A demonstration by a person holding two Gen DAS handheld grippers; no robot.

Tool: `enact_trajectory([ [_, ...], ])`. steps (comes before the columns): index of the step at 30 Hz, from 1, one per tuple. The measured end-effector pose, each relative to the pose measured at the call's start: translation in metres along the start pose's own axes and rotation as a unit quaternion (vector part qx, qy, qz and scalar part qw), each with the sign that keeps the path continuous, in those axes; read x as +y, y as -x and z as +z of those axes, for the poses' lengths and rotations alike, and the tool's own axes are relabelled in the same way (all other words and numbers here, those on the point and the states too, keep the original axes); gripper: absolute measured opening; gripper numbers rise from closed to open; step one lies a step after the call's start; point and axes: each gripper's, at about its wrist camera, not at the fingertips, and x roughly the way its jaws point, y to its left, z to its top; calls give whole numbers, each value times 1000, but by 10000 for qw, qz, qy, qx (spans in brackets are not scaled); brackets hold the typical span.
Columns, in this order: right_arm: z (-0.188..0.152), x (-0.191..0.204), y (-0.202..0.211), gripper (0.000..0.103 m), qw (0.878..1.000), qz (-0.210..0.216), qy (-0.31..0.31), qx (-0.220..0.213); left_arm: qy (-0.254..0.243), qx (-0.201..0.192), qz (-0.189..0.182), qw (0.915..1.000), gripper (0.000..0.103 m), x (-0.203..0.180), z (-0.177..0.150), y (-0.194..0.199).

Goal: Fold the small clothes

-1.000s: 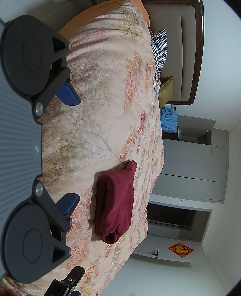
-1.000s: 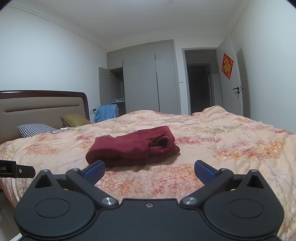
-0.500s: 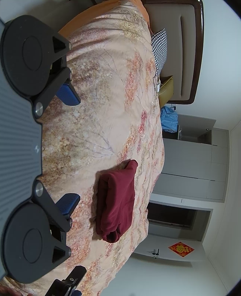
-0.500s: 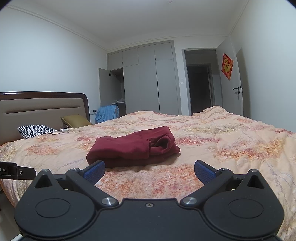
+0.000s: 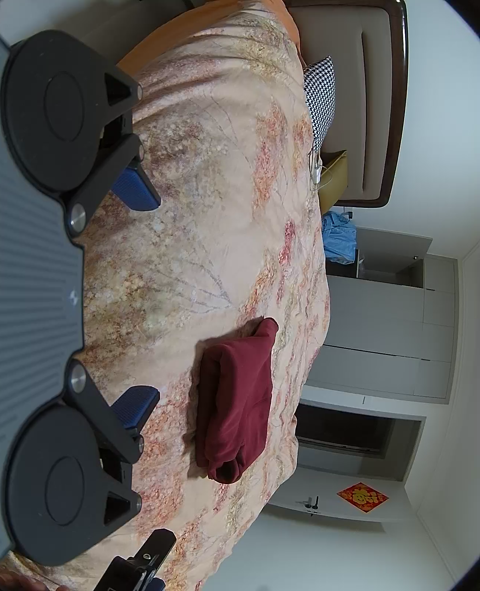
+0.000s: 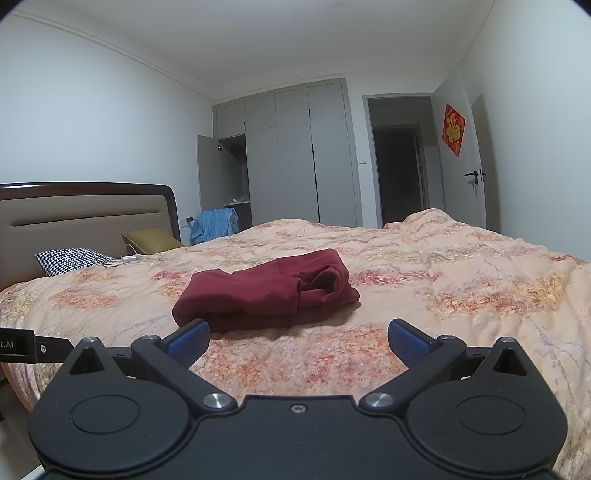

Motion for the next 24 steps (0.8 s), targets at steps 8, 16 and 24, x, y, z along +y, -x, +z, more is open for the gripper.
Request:
enact_trajectory([
  [8,-1,-1,0,102,10000,4,-11,7,83,-134,13,9999,103,-2,0,4],
  [16,-2,0,1,102,10000,1,-18,10,341,-161,36,9993,103,1,1,5],
  [24,-4,1,1,102,10000,9,-25,47,239,-155,100,9995,103,-1,-1,4],
])
